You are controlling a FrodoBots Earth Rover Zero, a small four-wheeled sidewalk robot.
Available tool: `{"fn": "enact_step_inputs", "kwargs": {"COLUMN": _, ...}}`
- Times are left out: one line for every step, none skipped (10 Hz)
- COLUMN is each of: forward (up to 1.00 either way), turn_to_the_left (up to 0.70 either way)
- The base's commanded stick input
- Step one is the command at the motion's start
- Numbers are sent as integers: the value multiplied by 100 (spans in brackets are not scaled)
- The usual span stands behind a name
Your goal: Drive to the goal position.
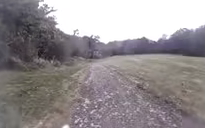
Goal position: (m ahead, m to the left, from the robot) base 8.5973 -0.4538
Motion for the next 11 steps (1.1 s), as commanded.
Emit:
{"fn": "enact_step_inputs", "kwargs": {"forward": 45, "turn_to_the_left": 0}}
{"fn": "enact_step_inputs", "kwargs": {"forward": 45, "turn_to_the_left": 0}}
{"fn": "enact_step_inputs", "kwargs": {"forward": 45, "turn_to_the_left": 0}}
{"fn": "enact_step_inputs", "kwargs": {"forward": 45, "turn_to_the_left": 0}}
{"fn": "enact_step_inputs", "kwargs": {"forward": 45, "turn_to_the_left": 0}}
{"fn": "enact_step_inputs", "kwargs": {"forward": 45, "turn_to_the_left": 0}}
{"fn": "enact_step_inputs", "kwargs": {"forward": 45, "turn_to_the_left": 0}}
{"fn": "enact_step_inputs", "kwargs": {"forward": 45, "turn_to_the_left": 0}}
{"fn": "enact_step_inputs", "kwargs": {"forward": 45, "turn_to_the_left": 0}}
{"fn": "enact_step_inputs", "kwargs": {"forward": 45, "turn_to_the_left": 0}}
{"fn": "enact_step_inputs", "kwargs": {"forward": 45, "turn_to_the_left": 0}}
